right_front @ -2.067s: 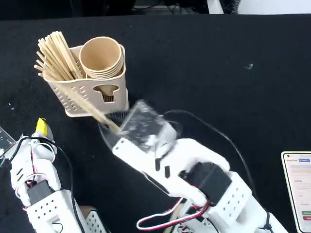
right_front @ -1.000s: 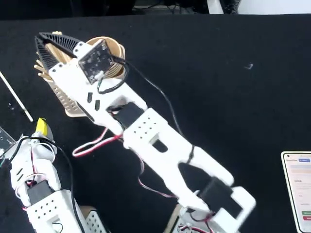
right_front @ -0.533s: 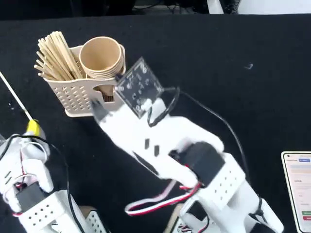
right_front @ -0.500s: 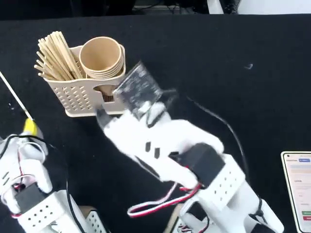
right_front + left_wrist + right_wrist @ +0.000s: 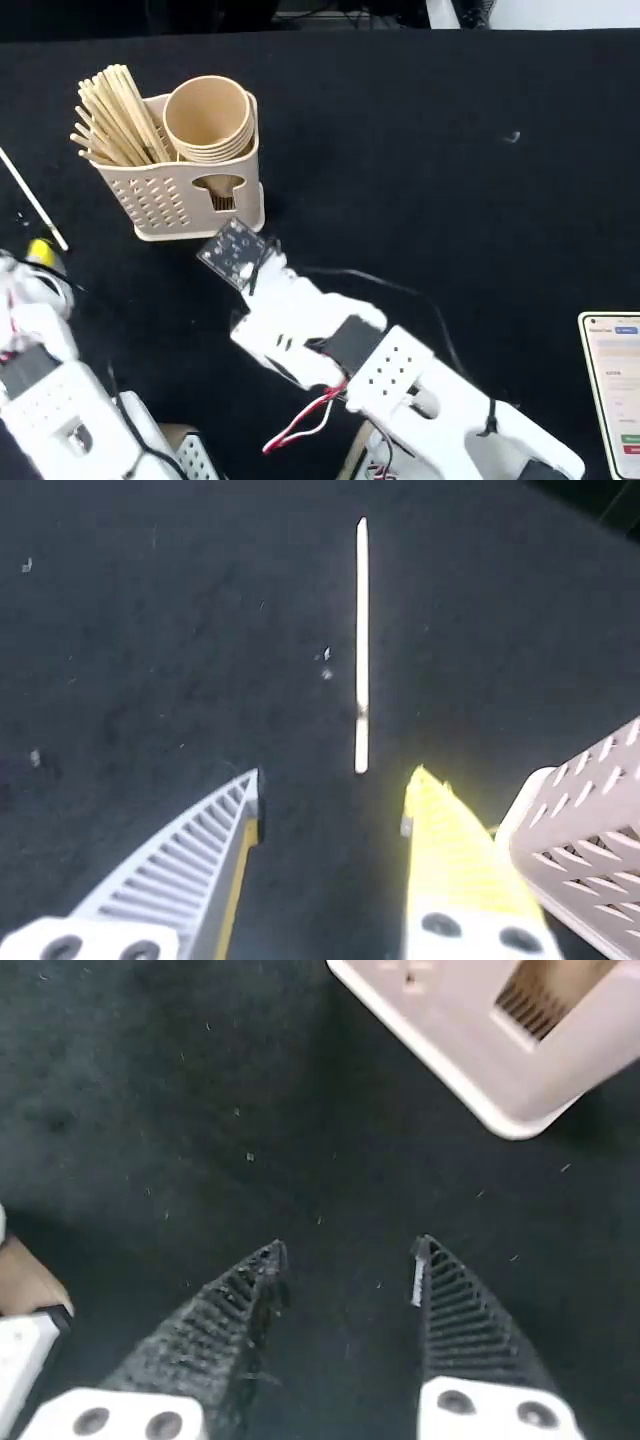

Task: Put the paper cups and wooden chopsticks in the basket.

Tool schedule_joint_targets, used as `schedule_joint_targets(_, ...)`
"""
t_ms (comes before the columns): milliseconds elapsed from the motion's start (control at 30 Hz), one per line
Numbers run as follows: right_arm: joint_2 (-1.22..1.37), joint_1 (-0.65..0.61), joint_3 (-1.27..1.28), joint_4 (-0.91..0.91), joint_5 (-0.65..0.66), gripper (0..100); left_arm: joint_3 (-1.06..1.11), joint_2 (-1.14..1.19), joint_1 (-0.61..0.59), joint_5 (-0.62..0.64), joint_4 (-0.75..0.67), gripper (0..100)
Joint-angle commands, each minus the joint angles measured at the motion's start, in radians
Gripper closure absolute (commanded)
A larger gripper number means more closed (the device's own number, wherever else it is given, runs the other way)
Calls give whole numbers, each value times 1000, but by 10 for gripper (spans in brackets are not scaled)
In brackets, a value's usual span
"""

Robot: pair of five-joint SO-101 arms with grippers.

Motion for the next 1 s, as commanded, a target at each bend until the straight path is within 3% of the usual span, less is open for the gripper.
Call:
schedule_joint_targets(0, -27, -12, 56, -71, -9, 804, -312, 330, -22, 43, -20, 729)
schedule_joint_targets(500, -22, -12, 110, -115, -5, 804, -1293, 1557, 53, 95, -15, 697)
schedule_joint_targets(967, -21, -11, 111, -115, 2, 804, -1882, 2140, 68, 97, -15, 701)
